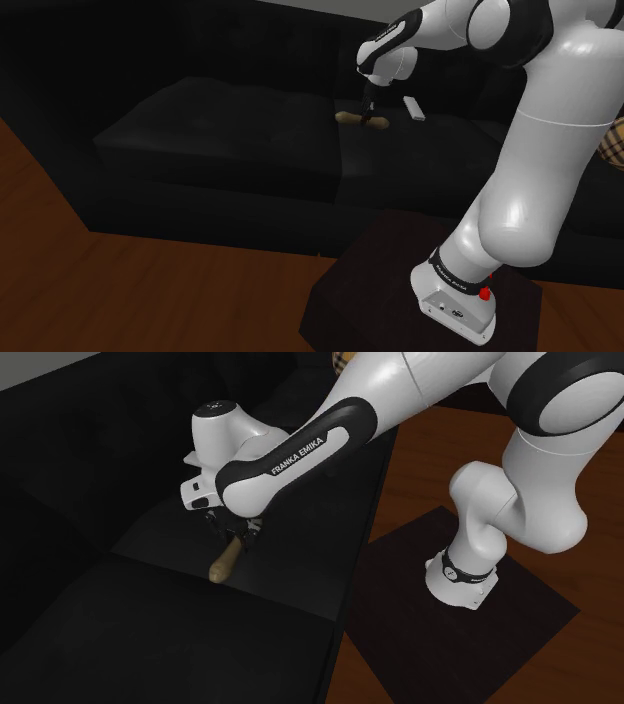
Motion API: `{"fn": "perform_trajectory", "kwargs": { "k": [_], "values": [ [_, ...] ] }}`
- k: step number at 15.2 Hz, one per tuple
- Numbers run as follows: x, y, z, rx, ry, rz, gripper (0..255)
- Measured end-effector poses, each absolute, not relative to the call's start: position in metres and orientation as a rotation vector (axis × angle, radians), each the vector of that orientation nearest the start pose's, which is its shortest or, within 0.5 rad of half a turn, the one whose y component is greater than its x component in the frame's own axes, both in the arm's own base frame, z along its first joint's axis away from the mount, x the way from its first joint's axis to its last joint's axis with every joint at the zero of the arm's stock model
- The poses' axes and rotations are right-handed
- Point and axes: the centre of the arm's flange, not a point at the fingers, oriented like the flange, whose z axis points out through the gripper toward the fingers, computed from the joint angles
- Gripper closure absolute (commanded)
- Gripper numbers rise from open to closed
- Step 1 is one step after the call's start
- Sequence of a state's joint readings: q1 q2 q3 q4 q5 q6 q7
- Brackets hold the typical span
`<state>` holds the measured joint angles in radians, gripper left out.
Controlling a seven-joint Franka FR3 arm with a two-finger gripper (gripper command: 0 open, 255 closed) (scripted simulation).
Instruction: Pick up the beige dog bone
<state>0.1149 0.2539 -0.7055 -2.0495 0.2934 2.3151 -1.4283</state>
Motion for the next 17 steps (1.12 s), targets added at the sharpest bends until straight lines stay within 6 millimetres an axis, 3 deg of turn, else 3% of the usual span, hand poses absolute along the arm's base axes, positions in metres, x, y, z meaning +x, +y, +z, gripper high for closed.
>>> {"fn": "perform_trajectory", "kwargs": {
  "k": [4,17],
  "values": [
    [0.5,-0.313,0.362,-3.001,-1.043,-0.153,255],
    [0.5,-0.313,0.427,-3.001,-1.043,-0.153,255]
  ]
}}
